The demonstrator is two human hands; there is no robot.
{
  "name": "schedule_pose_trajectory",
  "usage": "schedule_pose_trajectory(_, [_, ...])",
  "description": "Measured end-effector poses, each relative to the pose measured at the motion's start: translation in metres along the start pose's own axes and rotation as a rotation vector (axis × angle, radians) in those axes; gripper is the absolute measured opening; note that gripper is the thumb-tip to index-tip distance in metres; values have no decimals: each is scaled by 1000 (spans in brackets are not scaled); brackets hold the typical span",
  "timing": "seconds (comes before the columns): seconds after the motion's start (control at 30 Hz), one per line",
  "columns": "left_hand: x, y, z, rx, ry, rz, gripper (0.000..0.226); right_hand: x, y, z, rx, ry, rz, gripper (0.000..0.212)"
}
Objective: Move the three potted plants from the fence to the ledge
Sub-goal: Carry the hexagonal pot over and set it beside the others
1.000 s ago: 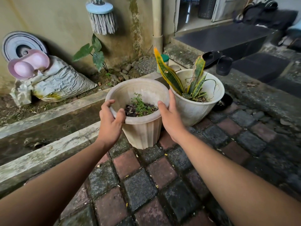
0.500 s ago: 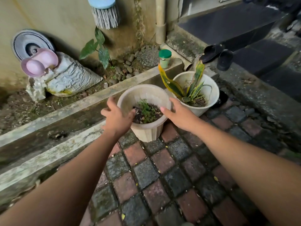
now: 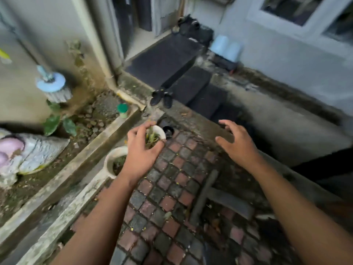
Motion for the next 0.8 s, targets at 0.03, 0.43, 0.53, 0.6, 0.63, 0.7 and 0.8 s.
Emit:
schedule_pose_trajectory(0.03, [3,34,1,44,-34,19,49,-35,2,22,20,41,7,55])
schedule_pose_trajectory(0.43, [136,292,56,406,-461,148,49,-268,124,221,212,452,31,57])
schedule_pose_trajectory(0.53, [187,337,88,455,-575,150,51,-301,173,262,321,513,92,59])
schedule_pose_trajectory(0.6, [218,363,109,551,-649,180,51,-313,203,291,335,585,193,59])
schedule_pose_trajectory(0.63, [233,375,119,591,-693,203,52,-317,215,304,330,617,247,59])
schedule_pose_trajectory(0.7, [262,399,141,626,-805,229,50,-317,235,325,343,615,289,63])
schedule_pose_trajectory(0.8, [305,427,172,726,-968,202,45,-296,254,338,407,474,-9,68])
Point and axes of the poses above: each hand's wrist, its own z-axis away from the middle knuckle, its own x-axis out of the palm, y = z × x, the point moved 1 cm from there along -z, towards the middle knuckle, and after that the axes turned 11 degrees about x, right-handed, at the moved point
